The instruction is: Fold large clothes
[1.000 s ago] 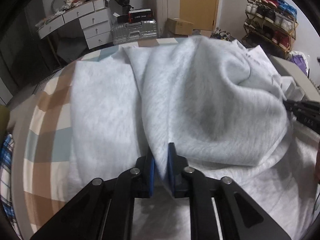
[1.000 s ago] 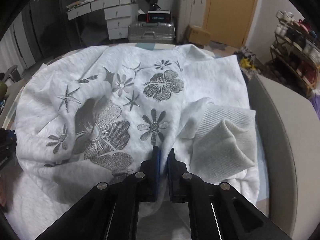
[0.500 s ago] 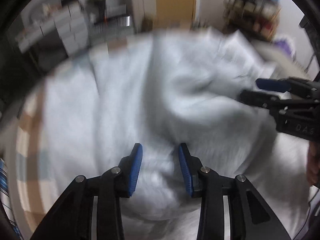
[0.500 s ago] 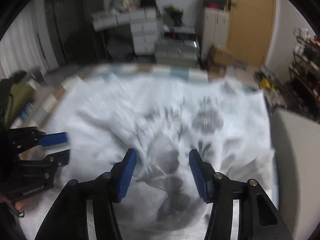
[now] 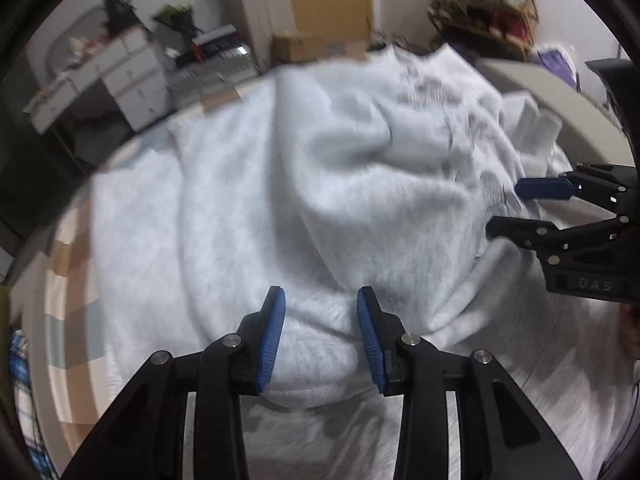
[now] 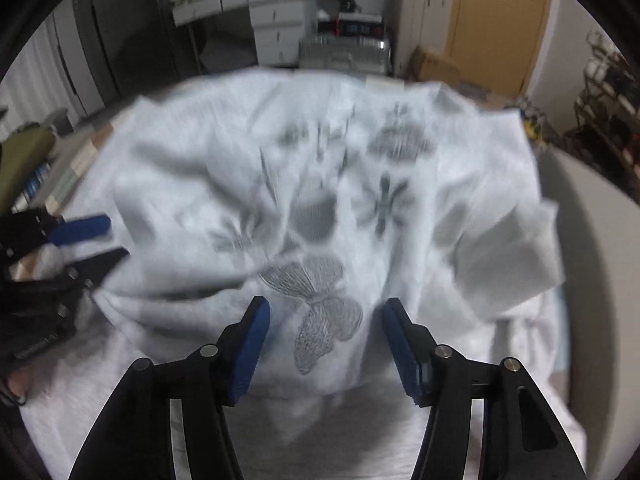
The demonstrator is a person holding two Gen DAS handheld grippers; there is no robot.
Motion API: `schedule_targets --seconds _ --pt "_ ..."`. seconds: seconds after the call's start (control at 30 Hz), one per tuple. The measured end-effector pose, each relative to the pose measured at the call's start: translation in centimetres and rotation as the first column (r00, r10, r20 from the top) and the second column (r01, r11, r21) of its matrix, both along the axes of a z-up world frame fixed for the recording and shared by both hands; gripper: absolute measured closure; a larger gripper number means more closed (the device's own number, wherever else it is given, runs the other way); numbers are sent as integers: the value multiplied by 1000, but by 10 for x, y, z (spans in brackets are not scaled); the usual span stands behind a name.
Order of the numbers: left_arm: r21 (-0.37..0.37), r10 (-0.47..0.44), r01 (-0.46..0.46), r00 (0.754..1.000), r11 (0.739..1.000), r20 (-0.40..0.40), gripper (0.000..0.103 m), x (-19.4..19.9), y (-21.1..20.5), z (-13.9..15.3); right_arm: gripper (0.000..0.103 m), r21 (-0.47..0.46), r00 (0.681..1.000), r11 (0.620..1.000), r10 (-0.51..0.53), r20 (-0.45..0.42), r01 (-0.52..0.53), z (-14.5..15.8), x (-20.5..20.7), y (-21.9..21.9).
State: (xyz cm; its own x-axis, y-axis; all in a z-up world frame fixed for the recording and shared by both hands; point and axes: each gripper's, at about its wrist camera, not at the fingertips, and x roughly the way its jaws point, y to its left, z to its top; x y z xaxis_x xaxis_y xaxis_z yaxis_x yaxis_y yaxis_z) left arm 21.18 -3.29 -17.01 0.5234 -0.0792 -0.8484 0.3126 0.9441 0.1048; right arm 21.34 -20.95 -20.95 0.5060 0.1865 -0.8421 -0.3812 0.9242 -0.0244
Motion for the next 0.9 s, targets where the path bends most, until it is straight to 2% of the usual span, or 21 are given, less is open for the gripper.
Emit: schedule_targets --seconds 0.07,0.1,0.13,0.17,0.2,0.23,0.33,0.37,0.43,0.5,0.53,0.6,0.63,0.67,0.73,0.77,0.83,0.9 --pt "41 -40 39 999 998 5 71 8 7 2 44 -4 998 999 -48 48 49 -3 -13 3" --pt "41 -38 37 999 998 25 71 10 15 11 44 -21 998 999 -49 40 50 -3 -15 8" --pt "-10 -26 26 999 1000 44 71 13 24 28 43 -9 998 999 -49 38 49 -1 -18 10" --pt "-60 -18 21 998 998 52 71 15 29 39 43 50 998 997 -61 34 59 0 -20 6" --pt "-138 -6 16 997 990 71 71 21 36 61 43 130 997 989 -77 18 74 -2 -18 -2" --pt "-168 -2 17 996 986 88 70 26 37 73 43 207 995 974 -98 13 94 -3 -19 -16" --pt "-221 -14 51 986 974 165 45 55 26 109 46 425 987 895 -158 11 139 -5 -20 -45" --pt "-231 -39 75 987 970 157 45 73 14 114 45 475 982 866 -187 20 155 -3 -26 -55" --pt "-227 -79 101 992 969 103 46 107 -6 103 40 562 964 807 -258 61 180 4 -38 -75" --pt "-225 -108 108 994 968 13 59 130 -26 80 33 640 951 749 -295 90 171 5 -48 -93" --pt "-193 -118 104 991 976 -63 68 138 -40 59 33 669 945 724 -311 96 170 6 -49 -101" --pt "-90 -80 62 975 994 -206 70 141 -48 12 32 714 946 683 -312 91 157 5 -50 -109" --pt "-47 -45 36 973 998 -228 71 142 -51 -6 32 728 946 668 -313 86 155 4 -49 -113" --pt "-43 -64 58 988 997 -140 71 135 -53 -1 32 735 945 661 -315 84 155 8 -46 -114" --pt "-14 -83 82 987 997 -138 71 131 -55 1 31 743 949 655 -304 89 140 8 -45 -112" --pt "-21 -80 78 982 997 -170 71 132 -54 8 29 743 949 656 -301 91 137 9 -47 -111" --pt "-88 -69 52 976 995 -206 74 137 -50 22 29 744 952 657 -289 99 122 11 -44 -110" --pt "-170 -112 81 977 982 -180 74 141 -53 51 28 749 953 653 -283 106 111 12 -52 -118"
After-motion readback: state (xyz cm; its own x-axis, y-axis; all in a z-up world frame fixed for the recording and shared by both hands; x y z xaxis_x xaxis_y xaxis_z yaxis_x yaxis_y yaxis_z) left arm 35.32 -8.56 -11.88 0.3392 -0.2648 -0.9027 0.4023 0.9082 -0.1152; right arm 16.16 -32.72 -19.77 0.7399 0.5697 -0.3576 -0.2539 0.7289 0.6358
